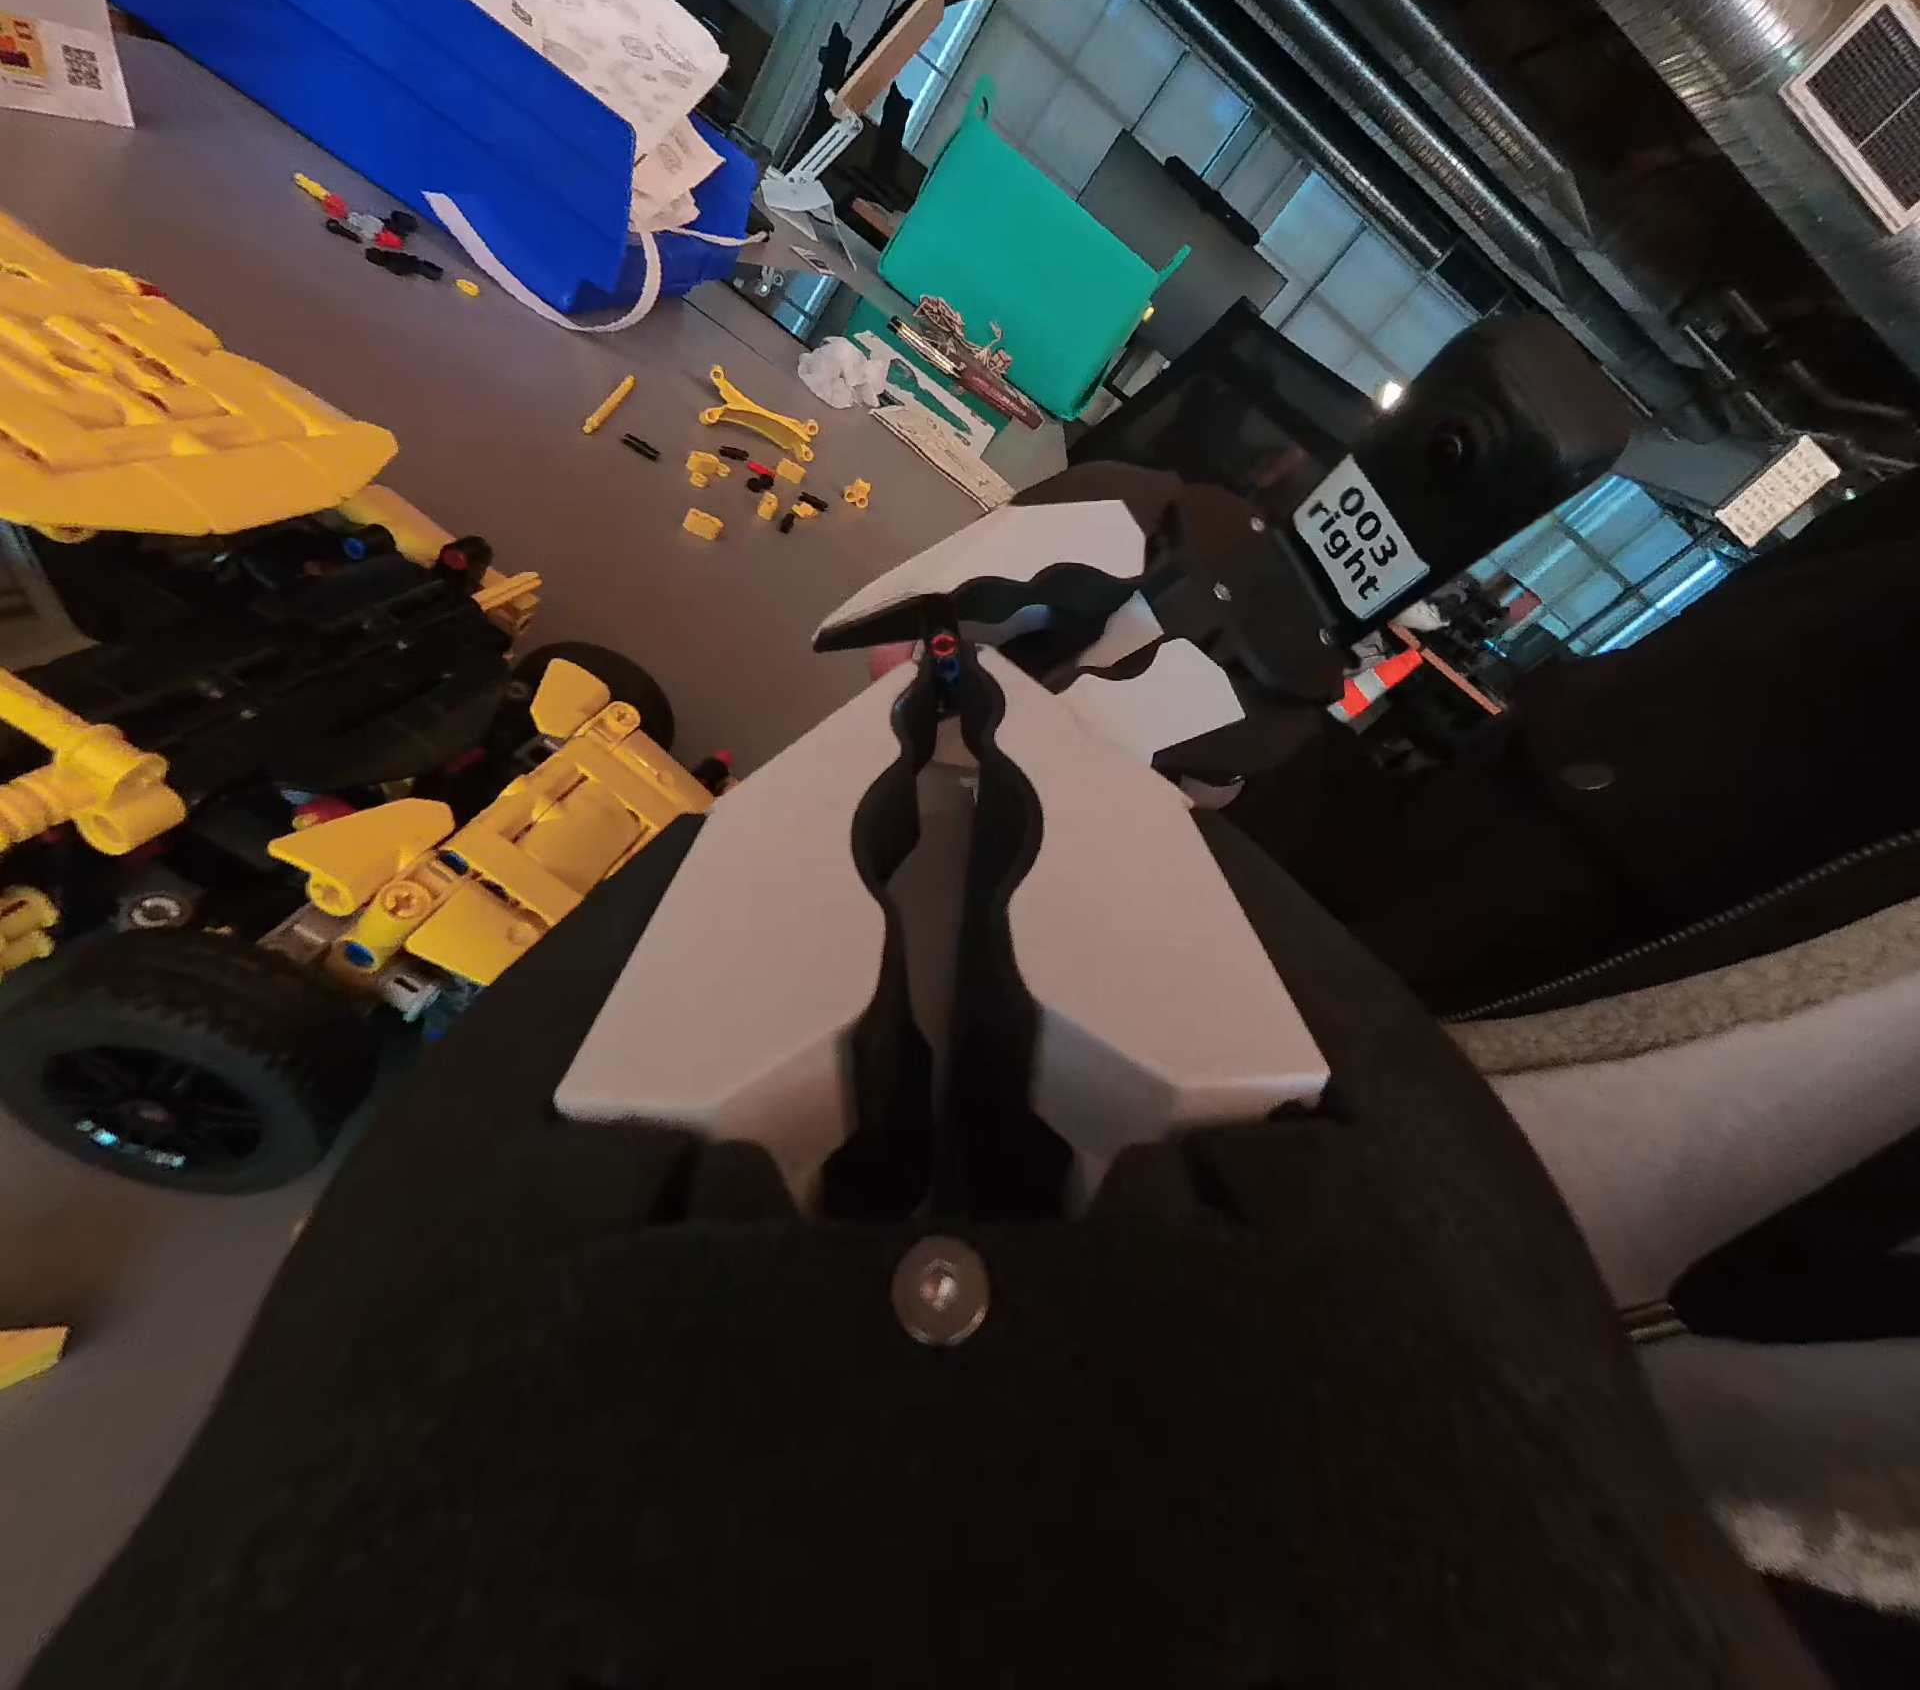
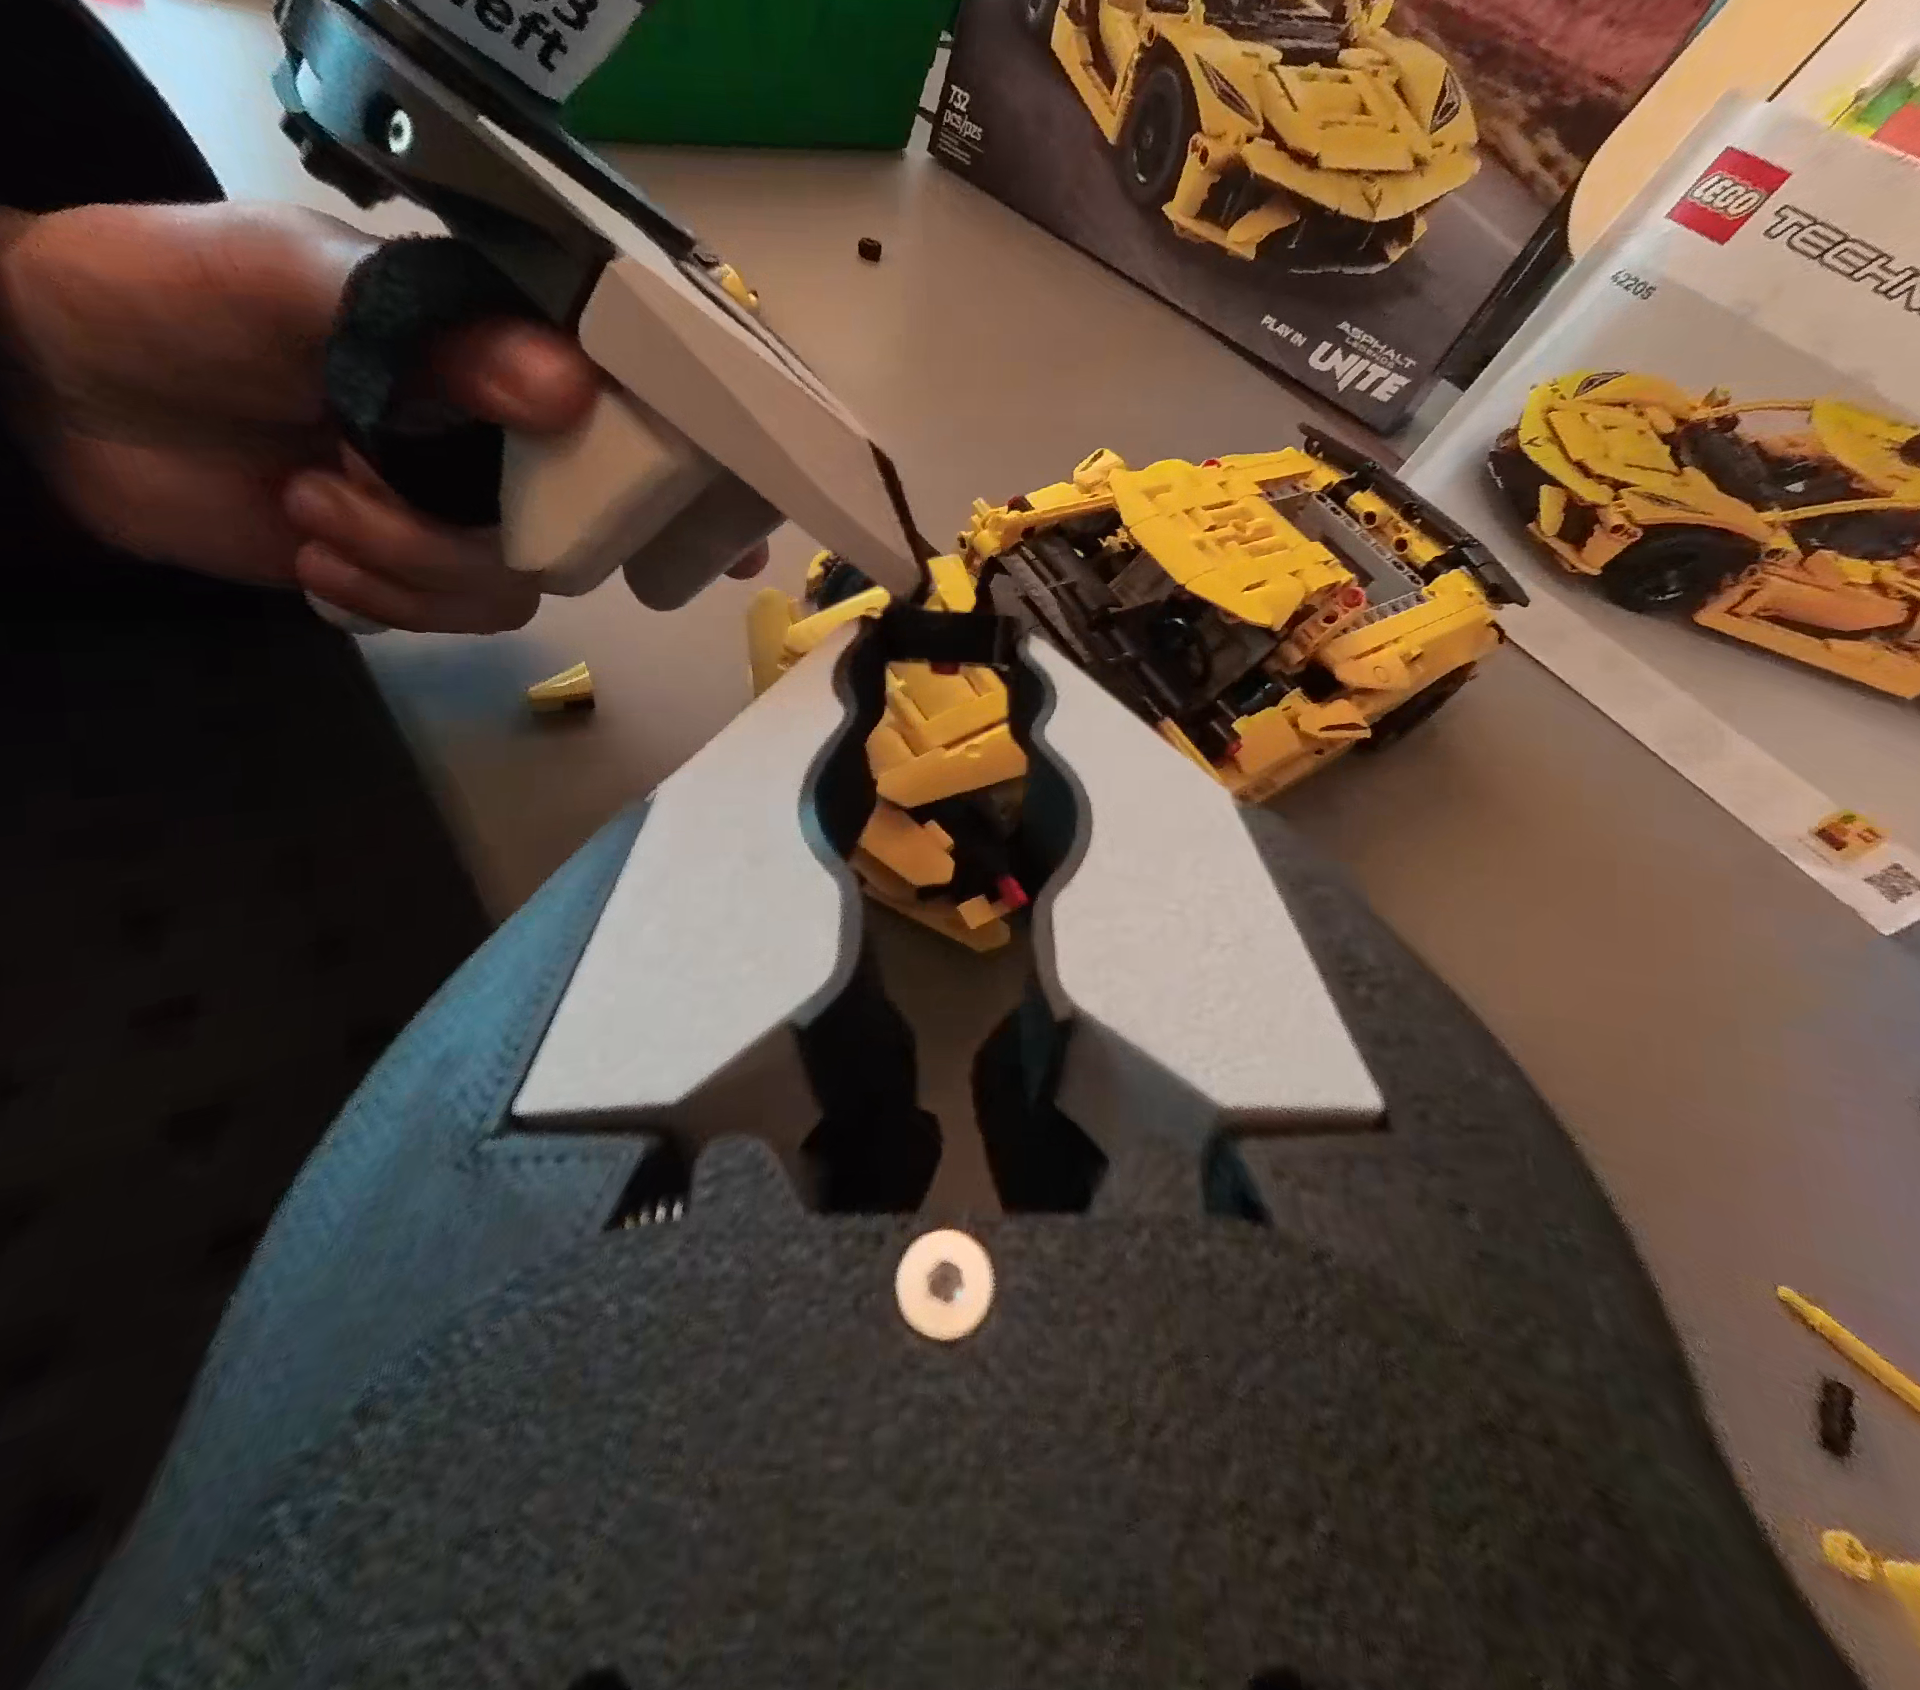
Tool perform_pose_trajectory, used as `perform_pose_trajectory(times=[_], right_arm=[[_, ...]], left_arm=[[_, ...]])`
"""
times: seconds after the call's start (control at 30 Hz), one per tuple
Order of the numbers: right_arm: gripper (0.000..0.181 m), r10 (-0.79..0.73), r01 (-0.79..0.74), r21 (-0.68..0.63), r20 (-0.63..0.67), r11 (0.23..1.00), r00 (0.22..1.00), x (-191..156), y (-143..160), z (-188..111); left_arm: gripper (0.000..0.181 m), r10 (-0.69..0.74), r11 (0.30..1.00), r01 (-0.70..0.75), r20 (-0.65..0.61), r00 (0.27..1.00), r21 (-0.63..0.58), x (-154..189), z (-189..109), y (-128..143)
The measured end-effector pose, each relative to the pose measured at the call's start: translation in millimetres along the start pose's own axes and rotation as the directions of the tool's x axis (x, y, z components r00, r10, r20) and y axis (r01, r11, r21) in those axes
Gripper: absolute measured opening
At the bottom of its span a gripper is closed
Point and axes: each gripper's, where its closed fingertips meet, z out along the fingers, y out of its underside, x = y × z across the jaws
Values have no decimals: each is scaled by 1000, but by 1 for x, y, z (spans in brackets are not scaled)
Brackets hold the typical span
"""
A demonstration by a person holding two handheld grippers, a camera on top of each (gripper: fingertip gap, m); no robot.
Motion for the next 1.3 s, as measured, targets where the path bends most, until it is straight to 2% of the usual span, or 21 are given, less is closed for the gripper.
perform_pose_trajectory(times=[0.03,0.07,0.13,0.17,0.23,0.27,0.3,0.33,0.4,0.43,0.53,0.57,0.67,0.87,1.0,1.03,1.07,1.13,1.17,1.23,1.3], right_arm=[[23,3,-3,-6,3,1000,1000,0,1,0],[0,1,-2,-36,-3,999,1000,1,7,-2],[0,-39,37,-82,-26,996,999,5,18,-2],[0,-25,24,-9,-9,1000,1000,2,5,-6],[0,4,-4,36,8,999,1000,0,-5,-5],[8,-22,22,28,-6,999,1000,0,-2,-3],[33,-56,58,40,-56,997,997,3,-6,-2],[43,-83,91,63,-122,994,989,8,-12,-5],[47,-121,139,101,-170,985,978,10,-17,-8],[47,-125,139,76,-168,987,978,10,-14,-5],[42,-128,129,-1,-142,992,982,7,-3,5],[32,-115,115,-8,-135,993,984,6,-2,6],[22,-111,110,-22,-116,994,987,1,1,9],[18,-95,90,-66,-75,994,993,-3,8,12],[14,-94,92,-73,-30,993,995,-9,12,11],[13,-103,101,-66,-27,993,994,-10,10,11],[1,-126,128,-118,19,985,992,-18,20,11],[2,-335,346,-214,90,913,938,-40,45,17],[1,-393,394,-162,36,905,919,-41,33,16],[0,-241,248,-134,70,959,968,-41,26,14],[1,-222,227,-128,48,965,974,-34,25,13]], left_arm=[[1,-12,1000,12,-2,1000,9,-1,-1,-1],[1,-24,997,25,-3,1000,72,-2,-5,-11],[2,-85,957,87,-19,996,277,-13,-38,-47],[2,-109,959,99,21,994,267,-25,-45,-47],[3,-92,980,84,34,995,179,-21,-27,-29],[3,-89,987,87,16,996,133,-15,-15,-20],[3,-93,989,93,-4,996,113,-11,-8,-16],[3,-97,990,98,-14,995,106,-9,-6,-15],[3,-114,990,116,-27,993,81,-8,-4,-10],[3,-117,991,119,-29,993,57,-7,-1,-6],[3,-54,999,55,-14,998,3,-3,5,2],[3,-26,1000,26,-2,1000,-10,-2,6,4],[3,-3,1000,3,2,1000,-29,0,9,7],[2,-57,997,56,-8,998,-43,-3,8,9],[1,-30,998,30,1,1000,-56,-3,9,11],[1,-31,998,31,-6,1000,-47,-2,8,10],[2,-39,999,39,-5,999,31,-4,3,-2],[0,-141,945,150,-52,989,289,-18,-33,-46],[0,-167,930,172,-43,985,325,-26,-45,-51],[0,-115,949,119,-34,993,293,-17,-40,-46],[0,-72,971,80,-45,996,226,-7,-27,-37]])
